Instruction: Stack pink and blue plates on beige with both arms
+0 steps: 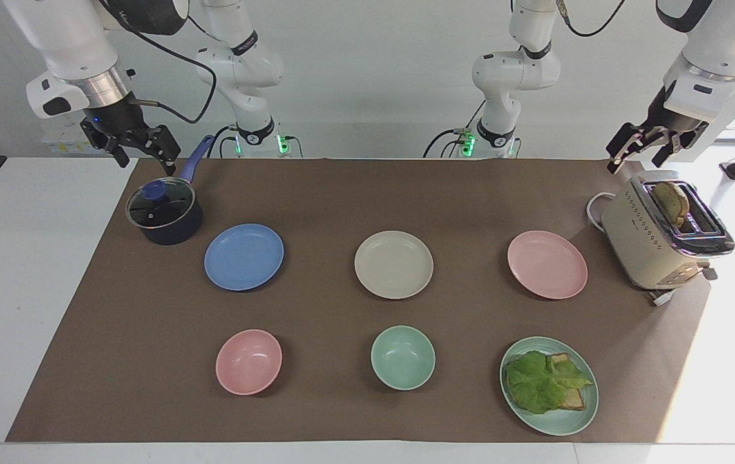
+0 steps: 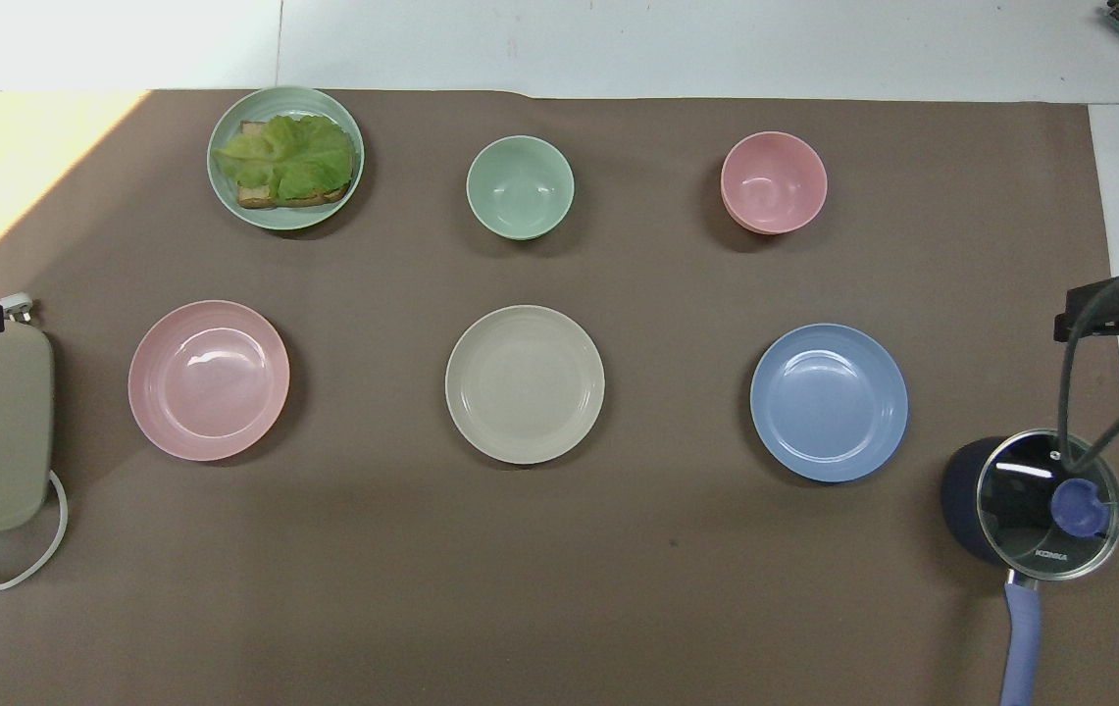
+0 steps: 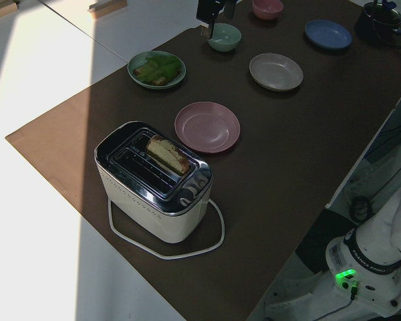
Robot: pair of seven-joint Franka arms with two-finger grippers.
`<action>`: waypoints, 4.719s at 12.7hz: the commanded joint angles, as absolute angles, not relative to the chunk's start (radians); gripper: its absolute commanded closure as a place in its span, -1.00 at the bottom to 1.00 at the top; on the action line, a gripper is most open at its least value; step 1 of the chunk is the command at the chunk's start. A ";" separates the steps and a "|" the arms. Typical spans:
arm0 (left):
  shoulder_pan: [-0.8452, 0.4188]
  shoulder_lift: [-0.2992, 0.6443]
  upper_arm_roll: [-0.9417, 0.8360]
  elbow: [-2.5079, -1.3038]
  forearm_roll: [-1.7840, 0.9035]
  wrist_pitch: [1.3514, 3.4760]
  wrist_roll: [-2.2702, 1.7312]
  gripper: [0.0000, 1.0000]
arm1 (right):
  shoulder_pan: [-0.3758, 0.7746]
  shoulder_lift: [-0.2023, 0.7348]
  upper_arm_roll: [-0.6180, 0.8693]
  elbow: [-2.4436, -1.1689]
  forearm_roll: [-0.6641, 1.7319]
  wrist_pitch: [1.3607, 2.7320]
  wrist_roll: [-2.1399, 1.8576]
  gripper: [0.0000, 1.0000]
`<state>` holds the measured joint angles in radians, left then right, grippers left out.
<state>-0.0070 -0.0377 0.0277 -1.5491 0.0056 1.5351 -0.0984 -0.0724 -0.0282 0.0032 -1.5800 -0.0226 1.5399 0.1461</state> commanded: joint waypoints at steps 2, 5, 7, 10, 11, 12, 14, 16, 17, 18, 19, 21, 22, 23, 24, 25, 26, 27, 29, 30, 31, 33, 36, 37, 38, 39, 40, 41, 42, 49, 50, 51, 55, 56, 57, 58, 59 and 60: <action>-0.009 -0.048 0.025 -1.557 0.015 1.548 -0.092 -1.00 | -0.086 -0.049 0.006 -1.601 -0.023 1.546 0.118 -1.00; -0.015 -0.048 0.023 -1.557 0.015 1.554 -0.091 -1.00 | -0.087 -0.049 0.006 -1.601 -0.023 1.548 0.118 -1.00; -0.003 -0.052 0.023 -1.566 0.014 1.554 -0.091 -1.00 | -0.087 -0.049 0.006 -1.601 -0.023 1.546 0.118 -1.00; 0.005 -0.051 0.025 -1.627 0.014 1.600 -0.091 -1.00 | -0.087 -0.049 0.006 -1.601 -0.023 1.548 0.118 -1.00; 0.006 -0.051 0.025 -1.675 0.014 1.644 -0.097 -1.00 | -0.087 -0.049 0.006 -1.601 -0.023 1.548 0.118 -1.00; 0.006 -0.051 0.025 -1.724 0.012 1.693 -0.104 -1.00 | -0.087 -0.049 0.006 -1.601 -0.023 1.548 0.118 -1.00; 0.012 -0.046 0.025 -1.819 0.011 1.793 -0.101 -1.00 | -0.087 -0.049 0.006 -1.601 -0.023 1.549 0.118 -1.00; 0.032 -0.034 0.025 -1.893 0.011 1.888 -0.095 -1.00 | -0.087 -0.049 0.006 -1.601 -0.023 1.551 0.118 -1.00; 0.050 -0.006 0.025 -1.920 0.011 1.919 -0.089 -1.00 | -0.089 -0.049 0.006 -1.601 -0.023 1.551 0.118 -1.00; 0.067 0.011 0.025 -1.949 0.012 1.955 -0.087 -1.00 | -0.089 -0.049 0.006 -1.601 -0.023 1.551 0.118 -1.00; 0.069 0.038 0.025 -1.971 0.011 1.994 -0.084 -1.00 | -0.090 -0.049 0.006 -1.601 -0.023 1.551 0.118 -1.00; 0.071 0.104 0.025 -2.005 0.011 2.063 -0.089 -1.00 | -0.094 -0.049 0.006 -1.601 -0.023 1.551 0.118 -1.00; 0.071 0.127 0.025 -2.011 0.011 2.095 -0.090 -1.00 | -0.094 -0.049 0.006 -1.601 -0.023 1.551 0.118 -1.00; 0.071 0.146 0.025 -2.019 0.011 2.101 -0.092 -1.00 | -0.092 -0.049 0.006 -1.601 -0.023 1.551 0.118 -1.00; 0.071 0.159 0.025 -2.029 0.011 2.112 -0.097 -1.00 | -0.092 -0.049 0.006 -1.601 -0.023 1.551 0.118 -1.00; 0.072 0.169 0.025 -2.039 0.011 2.126 -0.100 -1.00 | -0.094 -0.049 0.006 -1.601 -0.023 1.551 0.118 -1.00; 0.090 0.167 0.023 -2.051 0.008 2.132 -0.100 -1.00 | -0.092 -0.049 0.006 -1.601 -0.023 1.551 0.118 -1.00; 0.097 0.163 0.025 -2.059 0.006 2.128 -0.104 -1.00 | -0.092 -0.049 0.006 -1.601 -0.023 1.551 0.118 -1.00; 0.126 0.141 0.023 -2.103 0.005 2.126 -0.109 -1.00 | -0.094 -0.049 0.006 -1.601 -0.023 1.551 0.118 -1.00; 0.126 0.137 0.023 -2.117 0.005 2.123 -0.107 -1.00 | -0.094 -0.049 0.006 -1.601 -0.023 1.551 0.118 -1.00; 0.118 0.146 0.023 -2.126 0.005 2.126 -0.109 -1.00 | -0.094 -0.049 0.006 -1.601 -0.023 1.551 0.117 -1.00; 0.115 0.149 0.023 -2.149 0.005 2.144 -0.104 -1.00 | -0.094 -0.049 0.006 -1.601 -0.023 1.551 0.118 -1.00; 0.114 0.146 0.023 -2.152 0.005 2.135 -0.107 -0.74 | -0.095 -0.048 0.006 -1.601 -0.023 1.552 0.118 -1.00; 0.115 0.144 0.023 -2.152 0.005 2.134 -0.104 0.10 | -0.095 -0.048 0.005 -1.601 -0.023 1.552 0.117 -1.00; 0.115 0.144 0.023 -2.152 0.005 2.134 -0.106 0.51 | -0.095 -0.048 0.005 -1.601 -0.023 1.552 0.117 -1.00; 0.114 0.144 0.023 -2.152 0.005 2.132 -0.107 0.81 | -0.095 -0.048 0.006 -1.601 -0.023 1.552 0.118 -1.00; 0.114 0.146 0.021 -2.151 0.005 2.120 -0.106 1.00 | -0.095 -0.048 0.006 -1.601 -0.023 1.551 0.118 -1.00; 0.114 0.146 0.021 -2.151 0.005 2.117 -0.106 1.00 | -0.095 -0.049 0.006 -1.601 -0.023 1.551 0.118 -1.00; 0.114 0.146 0.020 -2.146 0.005 2.105 -0.106 1.00 | -0.095 -0.048 0.006 -1.601 -0.023 1.552 0.118 -1.00; 0.094 0.132 0.006 -1.854 -0.086 1.645 -0.113 1.00 | -0.094 -0.048 0.006 -1.601 -0.023 1.552 0.118 -1.00; 0.062 0.127 -0.001 -1.821 -0.110 1.614 -0.156 1.00 | -0.094 -0.048 0.006 -1.601 -0.023 1.552 0.118 -1.00; 0.019 0.123 -0.011 -1.809 -0.117 1.608 -0.261 1.00 | -0.095 -0.048 0.006 -1.601 -0.023 1.552 0.118 -1.00; -0.177 0.115 -0.048 -1.818 -0.185 1.688 -0.543 1.00 | -0.094 -0.048 0.006 -1.601 -0.023 1.552 0.118 -1.00; -0.227 0.112 -0.048 -1.833 -0.208 1.730 -0.569 1.00 | -0.094 -0.049 0.005 -1.601 -0.023 1.552 0.118 -1.00; -0.270 0.117 -0.048 -1.839 -0.219 1.764 -0.603 1.00 | -0.095 -0.049 0.006 -1.601 -0.023 1.552 0.118 -1.00; -0.305 0.124 -0.048 -1.850 -0.230 1.808 -0.638 1.00 | -0.094 -0.049 0.005 -1.601 -0.023 1.551 0.118 -1.00; -0.339 0.129 -0.048 -1.871 -0.248 1.865 -0.658 1.00 | -0.095 -0.048 0.006 -1.601 -0.023 1.552 0.118 -1.00; -0.359 0.132 -0.048 -1.900 -0.261 1.917 -0.660 1.00 | -0.095 -0.049 0.006 -1.601 -0.023 1.551 0.117 -1.00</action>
